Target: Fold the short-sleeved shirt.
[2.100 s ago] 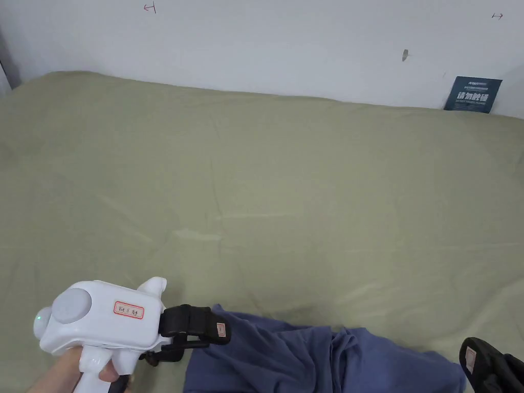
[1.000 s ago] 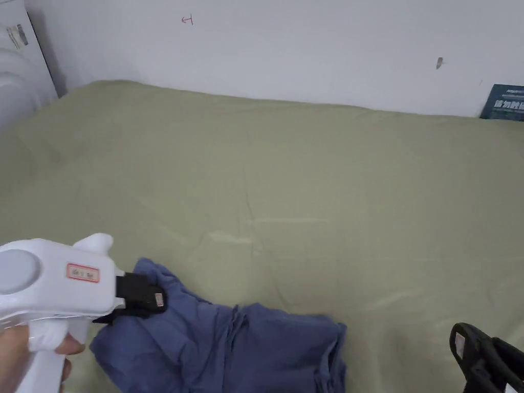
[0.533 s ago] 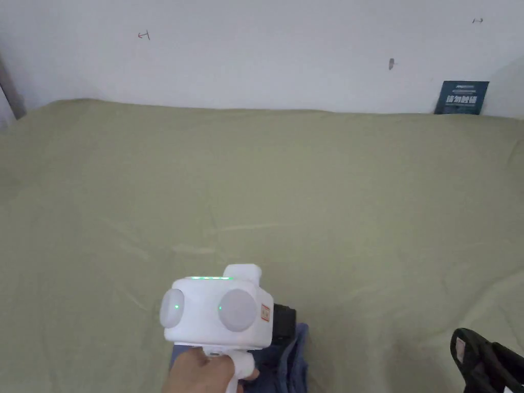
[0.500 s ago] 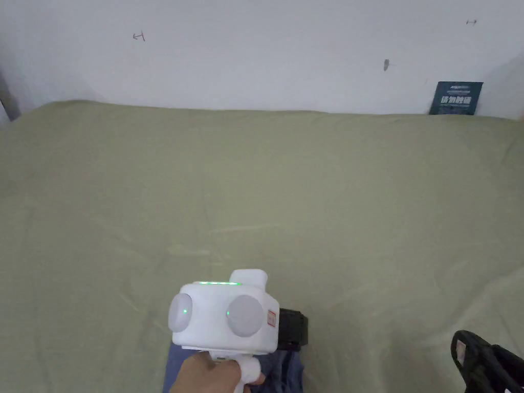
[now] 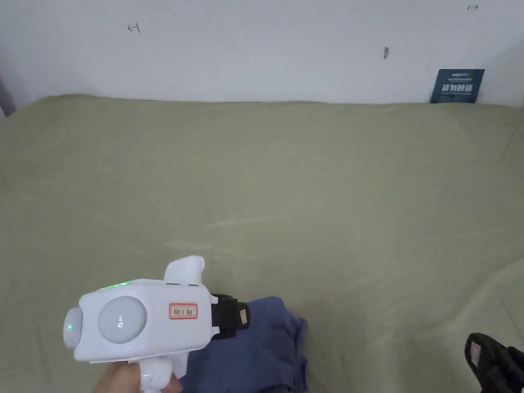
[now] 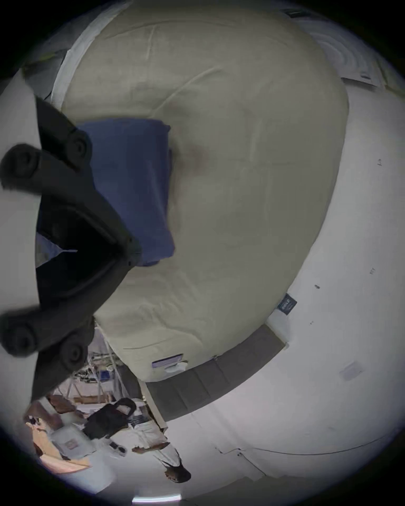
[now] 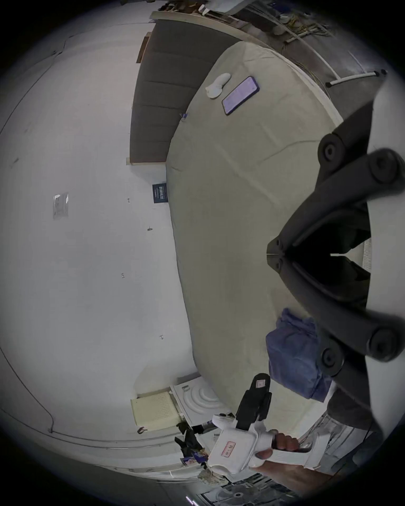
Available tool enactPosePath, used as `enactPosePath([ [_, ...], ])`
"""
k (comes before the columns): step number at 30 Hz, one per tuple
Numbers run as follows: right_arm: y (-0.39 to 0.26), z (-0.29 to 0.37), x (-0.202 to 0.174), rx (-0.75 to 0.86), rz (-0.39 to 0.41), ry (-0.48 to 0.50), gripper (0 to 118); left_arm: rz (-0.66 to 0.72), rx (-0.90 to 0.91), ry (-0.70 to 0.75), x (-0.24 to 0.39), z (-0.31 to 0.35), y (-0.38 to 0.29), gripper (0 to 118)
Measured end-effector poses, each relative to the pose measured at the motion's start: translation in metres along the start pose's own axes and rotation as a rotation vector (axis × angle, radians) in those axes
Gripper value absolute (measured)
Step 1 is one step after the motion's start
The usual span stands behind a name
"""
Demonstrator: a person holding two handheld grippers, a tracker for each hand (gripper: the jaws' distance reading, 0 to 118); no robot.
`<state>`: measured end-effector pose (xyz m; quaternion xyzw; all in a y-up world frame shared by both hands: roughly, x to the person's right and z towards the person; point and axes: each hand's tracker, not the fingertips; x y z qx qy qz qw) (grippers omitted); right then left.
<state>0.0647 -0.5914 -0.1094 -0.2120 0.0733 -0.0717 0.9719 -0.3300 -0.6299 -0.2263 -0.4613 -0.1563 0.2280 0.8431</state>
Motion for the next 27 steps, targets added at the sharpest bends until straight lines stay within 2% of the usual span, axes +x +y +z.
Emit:
enactPosePath([
  [4, -0.003, -0.004, -0.009, -0.021, 0.014, 0.013, 0, 0.089, -0.161, -0.192, -0.007, -0.053, -0.028, 0],
  [8, -0.003, -0.006, -0.012, -0.052, 0.022, 0.024, 0, 0.092, -0.212, -0.144, -0.021, -0.109, -0.059, 0],
  [10, -0.002, -0.008, -0.016, -0.070, 0.040, 0.033, 0, 0.205, -0.164, -0.260, -0.029, -0.102, -0.057, 0],
  [11, -0.002, -0.010, -0.019, -0.077, 0.054, 0.037, 0, 0.226, -0.165, -0.253, -0.028, -0.095, -0.052, 0],
  [13, -0.001, -0.018, -0.026, -0.090, 0.077, 0.057, 0, 0.158, -0.132, -0.260, -0.027, -0.076, -0.045, 0],
  [16, -0.002, -0.035, -0.045, -0.109, 0.101, 0.102, 0, 0.187, -0.077, -0.351, -0.032, -0.051, -0.023, 0],
  [20, -0.002, -0.057, -0.075, -0.175, 0.119, 0.260, 0, 0.204, -0.039, -0.347, -0.051, -0.031, -0.003, 0],
  [22, -0.004, -0.079, -0.088, -0.266, 0.072, 0.401, 0, 0.198, 0.007, -0.318, -0.060, -0.012, 0.000, 0],
  [24, -0.010, -0.113, -0.097, -0.380, -0.067, 0.566, 0, 0.213, 0.036, -0.295, -0.073, 0.008, 0.002, 0],
  [27, -0.027, -0.168, -0.109, -0.525, -0.243, 0.734, 0, 0.225, 0.067, -0.220, -0.096, 0.032, 0.003, 0],
])
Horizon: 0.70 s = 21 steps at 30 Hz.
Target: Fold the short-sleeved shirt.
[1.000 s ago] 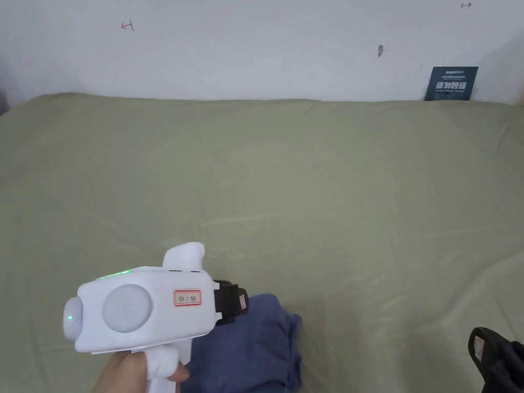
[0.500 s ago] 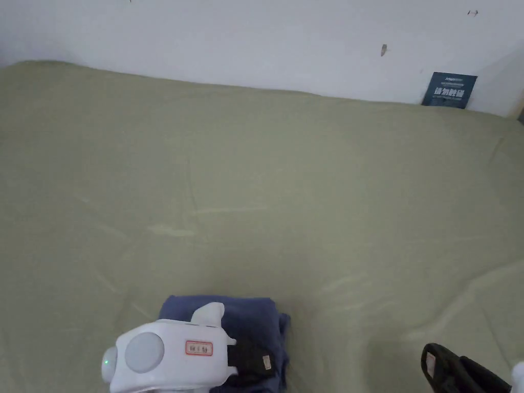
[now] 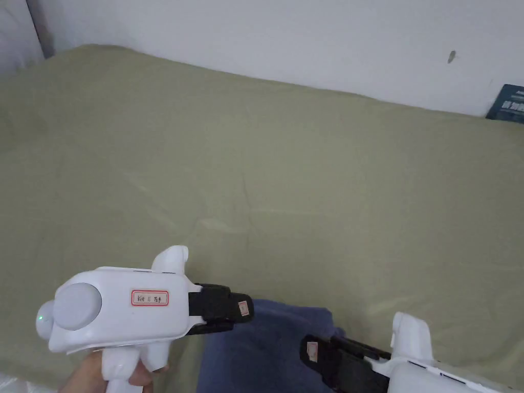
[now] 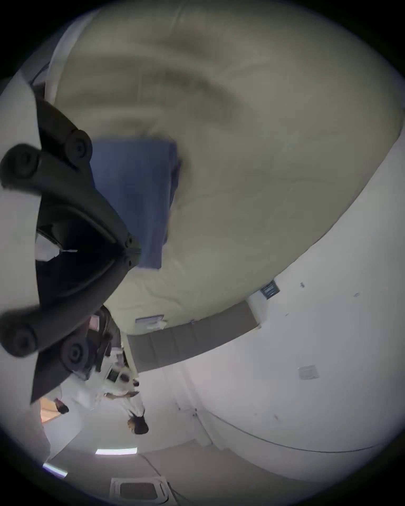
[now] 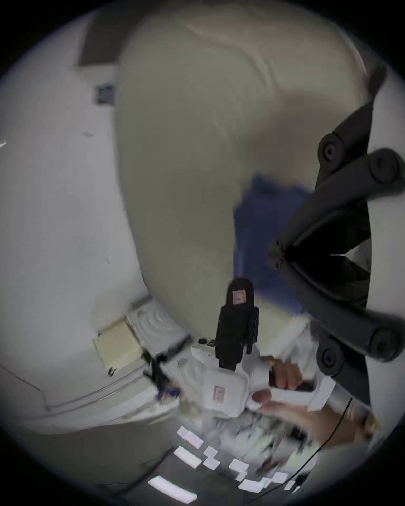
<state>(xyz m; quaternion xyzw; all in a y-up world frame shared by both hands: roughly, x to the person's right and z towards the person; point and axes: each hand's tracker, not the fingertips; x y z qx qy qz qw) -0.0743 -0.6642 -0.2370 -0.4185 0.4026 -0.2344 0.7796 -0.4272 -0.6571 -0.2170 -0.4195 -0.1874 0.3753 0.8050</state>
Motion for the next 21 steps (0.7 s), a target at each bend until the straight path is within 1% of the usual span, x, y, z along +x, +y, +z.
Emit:
enactPosePath([
  [2, 0.004, -0.029, 0.024, -0.055, -0.085, 0.076, 0, -0.027, 0.007, 0.075, -0.010, 0.011, 0.002, 0],
  [4, 0.005, -0.050, 0.054, -0.105, -0.180, 0.103, 0, -0.026, -0.031, 0.133, -0.024, 0.014, 0.003, 0],
  [5, 0.005, -0.059, 0.072, -0.131, -0.237, 0.120, 0, -0.021, -0.042, 0.142, -0.030, 0.014, 0.003, 0],
  [7, -0.001, -0.073, 0.114, -0.178, -0.377, 0.158, 0, -0.010, -0.072, 0.142, -0.043, 0.012, 0.003, 0],
  [8, -0.005, -0.077, 0.134, -0.198, -0.463, 0.234, 0, -0.002, -0.084, 0.131, -0.048, 0.010, 0.004, 0],
  [9, -0.009, -0.076, 0.148, -0.188, -0.537, 0.338, 0, 0.016, -0.107, 0.102, -0.054, 0.008, 0.005, 3],
  [10, -0.010, -0.074, 0.155, -0.152, -0.586, 0.403, 0, 0.039, -0.134, 0.056, -0.060, 0.004, 0.005, 12],
  [11, -0.008, -0.071, 0.154, -0.141, -0.603, 0.409, 0, 0.064, -0.158, 0.009, -0.065, 0.001, 0.005, 42],
  [12, -0.008, -0.069, 0.153, -0.140, -0.588, 0.402, 0, 0.097, -0.167, -0.064, -0.071, -0.004, 0.005, 79],
  [13, -0.008, -0.068, 0.154, -0.145, -0.570, 0.384, 0, 0.131, -0.183, -0.111, -0.076, -0.012, 0.005, 105],
  [14, -0.009, -0.068, 0.154, -0.152, -0.555, 0.380, 0, 0.164, -0.211, -0.139, -0.080, -0.023, 0.004, 109],
  [17, -0.010, -0.068, 0.154, -0.150, -0.568, 0.392, 0, 0.209, -0.303, -0.204, -0.085, -0.058, -0.001, 109],
  [19, -0.010, -0.068, 0.154, -0.149, -0.580, 0.396, 0, 0.197, -0.336, -0.257, -0.083, -0.081, -0.005, 107],
  [20, -0.009, -0.066, 0.153, -0.151, -0.575, 0.386, 0, 0.199, -0.316, -0.256, -0.080, -0.084, -0.005, 100],
  [21, -0.008, -0.063, 0.148, -0.153, -0.554, 0.365, 0, 0.177, -0.314, -0.220, -0.076, -0.086, -0.002, 85],
])
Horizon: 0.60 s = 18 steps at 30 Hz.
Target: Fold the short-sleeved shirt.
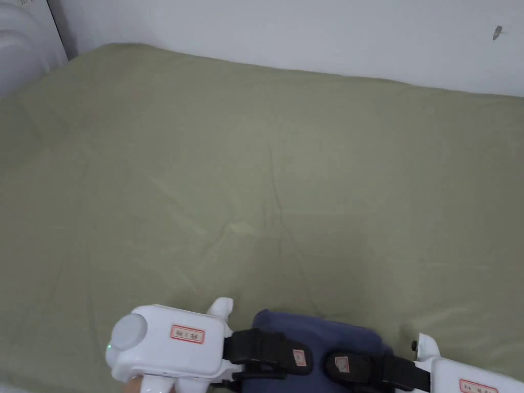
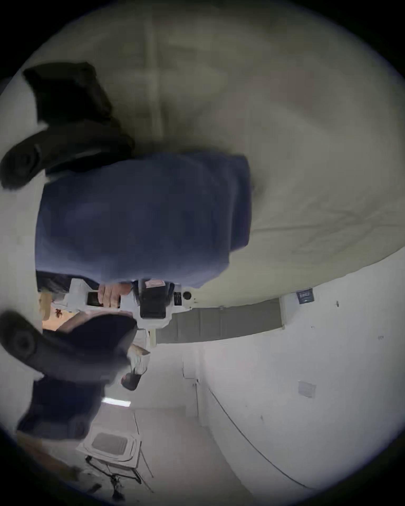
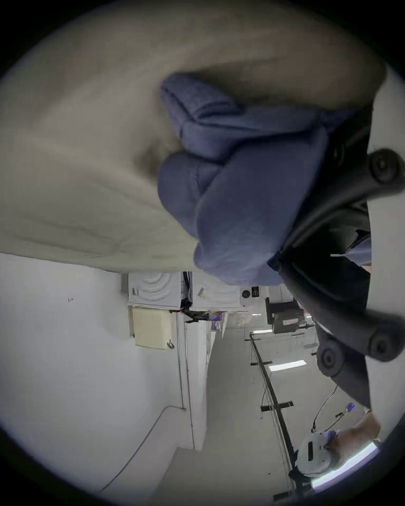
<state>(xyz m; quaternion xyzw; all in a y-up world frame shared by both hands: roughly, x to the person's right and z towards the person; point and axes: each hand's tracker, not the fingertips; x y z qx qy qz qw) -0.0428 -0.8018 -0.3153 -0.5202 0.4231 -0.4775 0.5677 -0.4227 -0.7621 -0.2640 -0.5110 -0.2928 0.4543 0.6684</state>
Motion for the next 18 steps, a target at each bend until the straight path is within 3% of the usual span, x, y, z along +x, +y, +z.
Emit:
enactPosePath([
  [2, -0.001, 0.005, -0.006, 0.012, 0.021, -0.043, 0, -0.070, 0.036, 0.175, 0.002, 0.002, 0.002, 28],
  [4, -0.001, 0.010, -0.015, 0.016, 0.058, -0.112, 0, 0.015, -0.006, 0.060, -0.004, 0.010, 0.005, 28],
  [8, -0.015, 0.023, -0.049, 0.073, 0.138, -0.166, 0, -0.048, 0.028, 0.127, 0.003, 0.057, 0.017, 28],
  [12, -0.029, 0.042, -0.080, 0.080, 0.269, -0.192, 0, -0.098, 0.092, 0.291, -0.002, 0.162, 0.053, 28],
  [18, -0.046, 0.054, -0.099, 0.134, 0.311, -0.241, 0, -0.118, 0.114, 0.449, -0.035, 0.283, 0.119, 28],
])
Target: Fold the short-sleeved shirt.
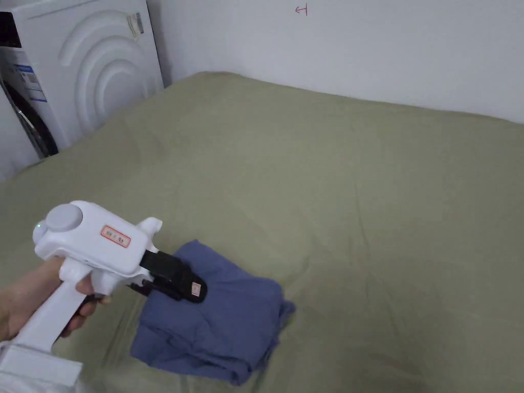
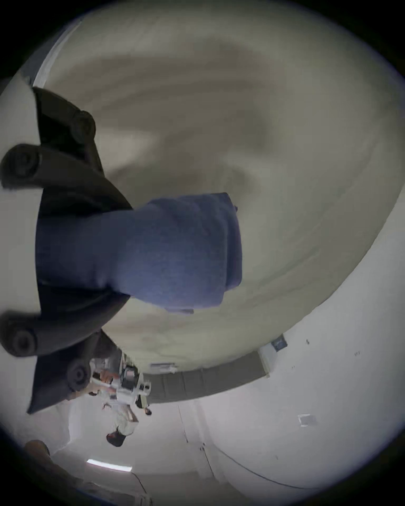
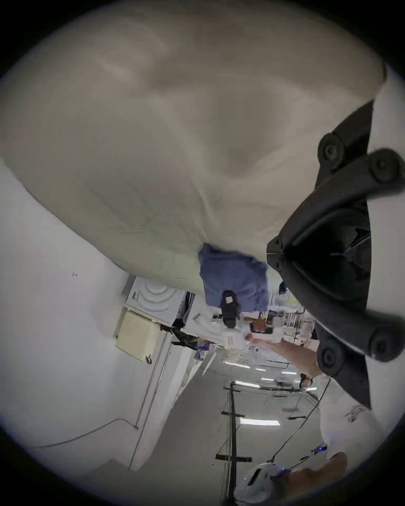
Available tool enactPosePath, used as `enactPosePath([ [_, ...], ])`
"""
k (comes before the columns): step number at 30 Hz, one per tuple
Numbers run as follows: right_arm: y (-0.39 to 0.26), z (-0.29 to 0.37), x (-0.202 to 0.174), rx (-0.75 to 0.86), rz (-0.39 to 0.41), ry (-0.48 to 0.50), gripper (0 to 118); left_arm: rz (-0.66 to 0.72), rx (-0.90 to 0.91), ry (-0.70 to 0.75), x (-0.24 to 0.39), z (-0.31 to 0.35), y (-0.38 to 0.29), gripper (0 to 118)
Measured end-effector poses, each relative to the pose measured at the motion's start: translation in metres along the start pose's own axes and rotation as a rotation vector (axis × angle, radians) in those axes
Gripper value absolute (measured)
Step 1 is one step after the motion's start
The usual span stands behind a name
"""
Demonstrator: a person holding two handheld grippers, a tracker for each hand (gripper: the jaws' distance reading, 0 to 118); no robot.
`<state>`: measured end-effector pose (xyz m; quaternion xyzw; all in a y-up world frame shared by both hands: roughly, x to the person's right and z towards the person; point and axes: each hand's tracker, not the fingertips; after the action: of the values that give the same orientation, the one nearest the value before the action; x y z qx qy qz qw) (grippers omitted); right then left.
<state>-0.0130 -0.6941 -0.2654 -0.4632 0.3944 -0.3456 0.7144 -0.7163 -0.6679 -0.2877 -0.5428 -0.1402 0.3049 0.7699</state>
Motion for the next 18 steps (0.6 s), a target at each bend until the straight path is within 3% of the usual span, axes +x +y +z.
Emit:
enactPosePath([
  [9, 0.010, 0.011, 0.017, 0.041, -0.040, -0.059, 0, -0.006, -0.055, 0.011, -0.005, 0.002, 0.027, 31],
  [10, 0.013, 0.011, 0.017, 0.042, -0.039, -0.062, 0, -0.046, -0.046, 0.046, 0.000, 0.003, 0.027, 41],
  [12, 0.015, 0.011, 0.018, 0.051, -0.042, -0.062, 0, -0.046, 0.011, 0.090, 0.005, 0.009, 0.029, 94],
  [13, 0.016, 0.011, 0.018, 0.056, -0.046, -0.054, 0, -0.037, 0.029, 0.116, 0.000, 0.015, 0.034, 107],
  [18, 0.017, 0.017, 0.012, 0.062, -0.017, -0.040, 0, -0.048, 0.104, 0.252, 0.008, 0.054, 0.026, 107],
])
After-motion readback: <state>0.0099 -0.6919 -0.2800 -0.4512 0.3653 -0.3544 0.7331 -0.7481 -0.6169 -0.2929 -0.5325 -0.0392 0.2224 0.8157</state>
